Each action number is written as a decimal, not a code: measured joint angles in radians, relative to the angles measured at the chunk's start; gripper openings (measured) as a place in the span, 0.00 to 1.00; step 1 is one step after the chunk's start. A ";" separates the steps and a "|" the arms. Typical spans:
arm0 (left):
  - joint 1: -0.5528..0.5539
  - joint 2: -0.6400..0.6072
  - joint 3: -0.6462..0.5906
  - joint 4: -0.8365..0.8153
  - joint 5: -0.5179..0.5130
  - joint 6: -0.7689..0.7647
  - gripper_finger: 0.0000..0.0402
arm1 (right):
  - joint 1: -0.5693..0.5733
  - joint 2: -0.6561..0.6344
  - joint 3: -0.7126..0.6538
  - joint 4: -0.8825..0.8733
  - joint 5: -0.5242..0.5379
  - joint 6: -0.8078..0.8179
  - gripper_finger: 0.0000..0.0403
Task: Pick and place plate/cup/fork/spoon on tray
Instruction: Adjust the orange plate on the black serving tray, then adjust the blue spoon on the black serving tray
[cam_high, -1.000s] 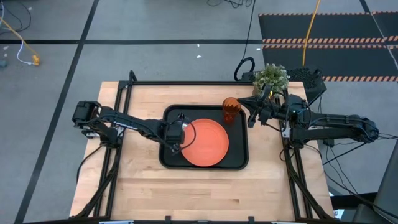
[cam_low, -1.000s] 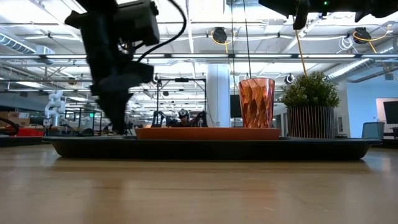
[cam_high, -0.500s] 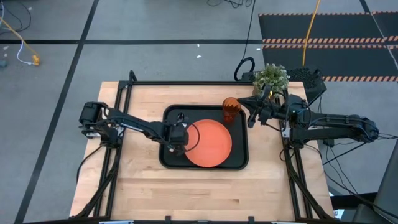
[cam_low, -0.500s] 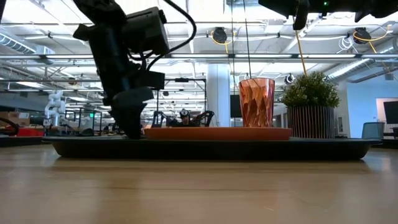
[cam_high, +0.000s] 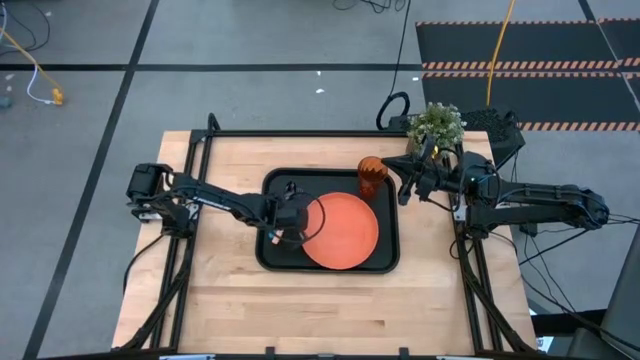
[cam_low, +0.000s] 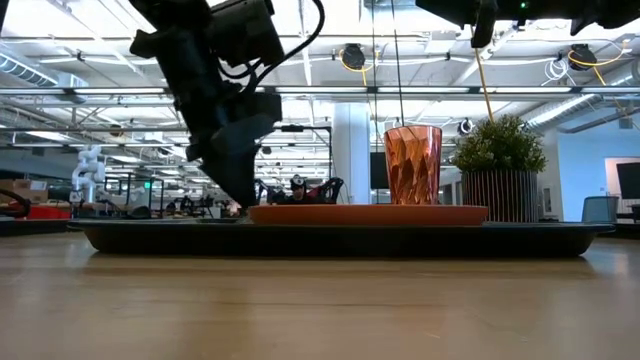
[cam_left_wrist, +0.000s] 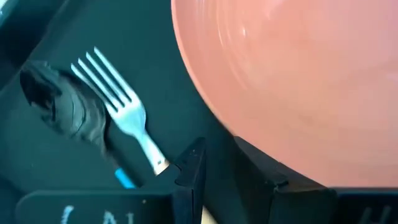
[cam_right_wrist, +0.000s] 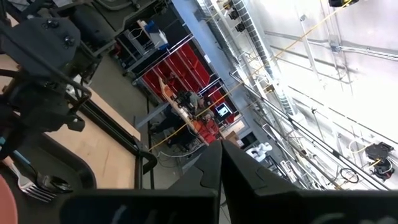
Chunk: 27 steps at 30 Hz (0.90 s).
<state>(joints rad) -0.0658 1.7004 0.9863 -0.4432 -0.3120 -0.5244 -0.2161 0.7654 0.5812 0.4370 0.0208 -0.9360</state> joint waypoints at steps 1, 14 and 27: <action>0.000 0.000 0.000 0.011 -0.004 -0.001 0.20 | 0.000 0.000 0.000 0.000 0.000 0.000 0.00; 0.000 0.000 0.000 0.243 -0.045 0.096 0.20 | 0.000 0.000 0.000 0.000 -0.004 0.000 0.00; 0.024 -0.001 0.000 1.055 -0.056 0.494 0.20 | 0.000 0.000 0.000 -0.002 -0.073 0.025 0.00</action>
<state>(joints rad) -0.0414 1.6993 0.9867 0.6117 -0.3680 -0.0307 -0.2165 0.7654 0.5812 0.4351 -0.0525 -0.9108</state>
